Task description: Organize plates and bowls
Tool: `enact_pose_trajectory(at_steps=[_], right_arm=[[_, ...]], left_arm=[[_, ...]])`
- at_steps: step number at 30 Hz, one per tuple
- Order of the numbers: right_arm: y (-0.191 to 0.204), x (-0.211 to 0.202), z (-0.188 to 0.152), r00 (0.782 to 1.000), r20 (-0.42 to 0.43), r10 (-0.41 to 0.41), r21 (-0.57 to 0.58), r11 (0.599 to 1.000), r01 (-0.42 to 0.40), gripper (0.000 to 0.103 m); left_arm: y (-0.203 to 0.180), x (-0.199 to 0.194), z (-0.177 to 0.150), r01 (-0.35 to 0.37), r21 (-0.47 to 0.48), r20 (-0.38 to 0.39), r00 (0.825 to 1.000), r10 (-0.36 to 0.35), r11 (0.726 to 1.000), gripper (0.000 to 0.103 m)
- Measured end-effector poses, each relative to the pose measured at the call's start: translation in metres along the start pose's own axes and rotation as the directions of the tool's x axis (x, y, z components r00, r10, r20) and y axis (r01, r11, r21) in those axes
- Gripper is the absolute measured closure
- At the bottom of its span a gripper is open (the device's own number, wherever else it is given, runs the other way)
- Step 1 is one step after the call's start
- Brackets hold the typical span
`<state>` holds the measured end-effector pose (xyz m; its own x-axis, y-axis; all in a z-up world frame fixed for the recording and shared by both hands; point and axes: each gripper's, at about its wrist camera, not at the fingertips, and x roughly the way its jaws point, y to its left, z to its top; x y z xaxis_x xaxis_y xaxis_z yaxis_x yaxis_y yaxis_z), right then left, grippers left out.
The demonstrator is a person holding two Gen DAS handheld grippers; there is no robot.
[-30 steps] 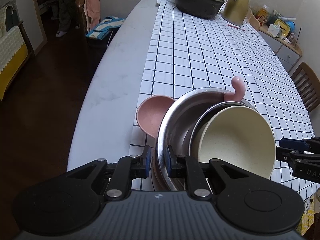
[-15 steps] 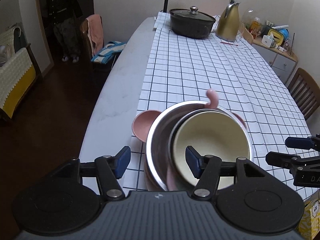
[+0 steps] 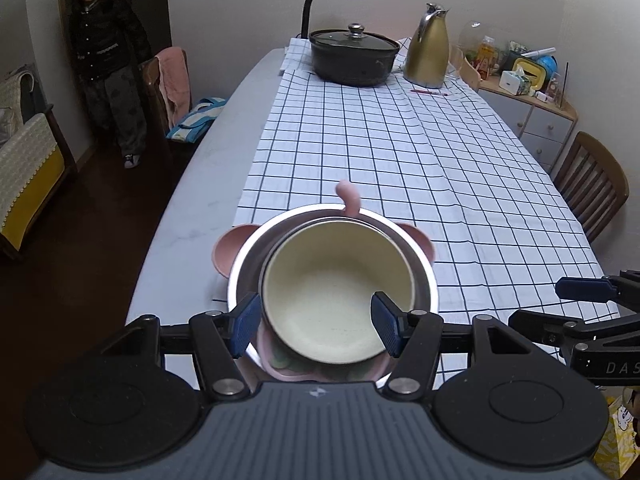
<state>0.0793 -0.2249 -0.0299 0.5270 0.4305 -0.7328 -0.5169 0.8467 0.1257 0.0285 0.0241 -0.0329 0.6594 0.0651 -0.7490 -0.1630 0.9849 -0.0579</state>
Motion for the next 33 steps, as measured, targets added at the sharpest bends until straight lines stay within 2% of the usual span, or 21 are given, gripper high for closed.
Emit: enact_pose_trajectory(at_steps=[9,15,22,23,25,29,33], right_arm=[[-0.011,-0.009,-0.006,1.000,0.002,-0.007,0.009,1.000,0.007,0.022],[-0.017,-0.017,-0.011,1.000,0.001,-0.008,0.022,1.000,0.008,0.021],[-0.032,-0.035,-0.021,0.999,0.026,-0.032,0.045,0.999,0.031,0.013],[-0.034,-0.038,-0.023,0.999,0.031,-0.038,0.046,0.998,0.036,0.011],[-0.039,-0.044,-0.027,0.998,0.045,-0.052,0.054,0.997,0.050,0.008],[-0.050,-0.056,-0.034,0.994,0.070,-0.080,0.085,0.994,0.074,0.004],[-0.058,-0.067,-0.041,0.991,0.092,-0.100,0.104,0.990,0.090,0.002]], left_arm=[[-0.020,0.006,-0.004,0.052,-0.001,-0.034,0.998,-0.052,0.999,0.043],[-0.034,0.002,-0.009,0.069,0.014,-0.030,0.997,-0.069,0.998,0.043],[-0.057,0.001,-0.017,0.104,0.031,-0.036,0.994,-0.103,0.994,0.043],[-0.061,0.000,-0.018,0.109,0.035,-0.036,0.994,-0.107,0.993,0.041],[-0.069,-0.001,-0.021,0.113,0.044,-0.025,0.993,-0.112,0.993,0.027],[-0.084,-0.007,-0.025,0.125,0.067,0.005,0.992,-0.125,0.990,0.025],[-0.094,-0.011,-0.028,0.140,0.063,0.021,0.990,-0.142,0.988,0.015]])
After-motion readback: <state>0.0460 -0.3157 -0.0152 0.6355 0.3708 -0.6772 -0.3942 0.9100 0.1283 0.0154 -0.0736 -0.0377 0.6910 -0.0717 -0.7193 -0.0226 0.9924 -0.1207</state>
